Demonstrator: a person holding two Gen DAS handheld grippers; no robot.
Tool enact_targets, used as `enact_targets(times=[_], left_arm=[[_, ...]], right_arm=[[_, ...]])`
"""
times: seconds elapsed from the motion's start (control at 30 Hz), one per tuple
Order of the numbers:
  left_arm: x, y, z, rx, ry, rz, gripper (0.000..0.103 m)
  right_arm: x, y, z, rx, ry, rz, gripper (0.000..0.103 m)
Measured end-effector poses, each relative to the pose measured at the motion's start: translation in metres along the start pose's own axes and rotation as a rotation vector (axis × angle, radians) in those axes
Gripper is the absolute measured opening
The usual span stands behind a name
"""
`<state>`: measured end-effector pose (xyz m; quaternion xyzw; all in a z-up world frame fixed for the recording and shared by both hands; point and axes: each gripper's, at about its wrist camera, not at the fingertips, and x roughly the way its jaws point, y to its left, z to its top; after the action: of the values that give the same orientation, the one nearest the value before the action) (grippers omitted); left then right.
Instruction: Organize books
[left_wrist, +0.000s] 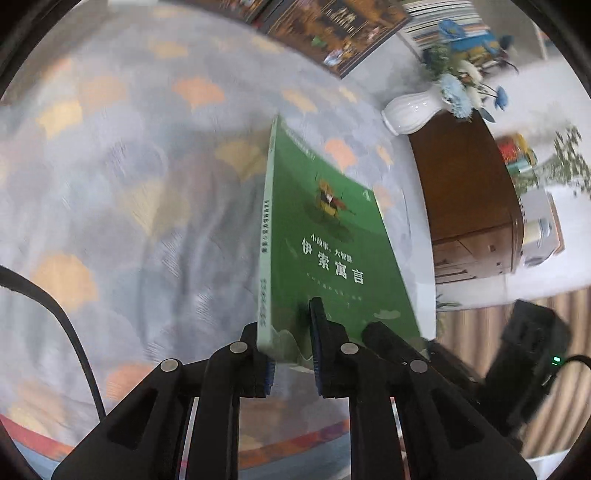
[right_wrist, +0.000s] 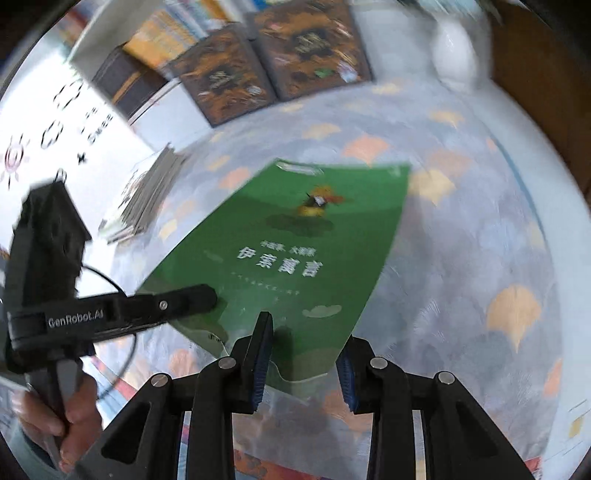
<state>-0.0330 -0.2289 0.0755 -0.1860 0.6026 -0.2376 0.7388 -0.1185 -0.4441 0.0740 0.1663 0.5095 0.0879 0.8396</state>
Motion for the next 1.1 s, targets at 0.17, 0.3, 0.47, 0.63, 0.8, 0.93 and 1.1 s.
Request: enact_targets(times=[0.17, 0.3, 0.47, 0.63, 0.8, 0.93, 1.1], left_arm=[[-0.026, 0.012, 0.003, 0.071, -0.03, -0.013, 0.013], [-0.046, 0.028, 0.009, 0.083, -0.047, -0.023, 0.013], [-0.076, 0.048, 0.016, 0.082, -0.088, -0.059, 0.015], [-0.102, 0.071, 0.029, 0.101, -0.12, -0.046, 0.016], [-0.138, 0.088, 0.04, 0.147, -0.168, -0.04, 0.016], [-0.17, 0.102, 0.055, 0.162, -0.224, -0.05, 0.016], [-0.214, 0.133, 0.079, 0.154, -0.317, -0.033, 0.017]], right_arm=[[-0.006, 0.046, 0.004, -0.122, -0.076, -0.08, 0.032], [0.002, 0.083, 0.009, -0.16, -0.085, -0.092, 0.031], [-0.004, 0.127, 0.015, -0.159, -0.167, -0.078, 0.03], [0.013, 0.176, 0.025, -0.207, -0.192, -0.091, 0.03], [0.015, 0.215, 0.033, -0.227, -0.253, -0.083, 0.03], [0.011, 0.254, 0.05, -0.252, -0.314, -0.061, 0.03], [0.023, 0.311, 0.077, -0.311, -0.362, -0.024, 0.03]])
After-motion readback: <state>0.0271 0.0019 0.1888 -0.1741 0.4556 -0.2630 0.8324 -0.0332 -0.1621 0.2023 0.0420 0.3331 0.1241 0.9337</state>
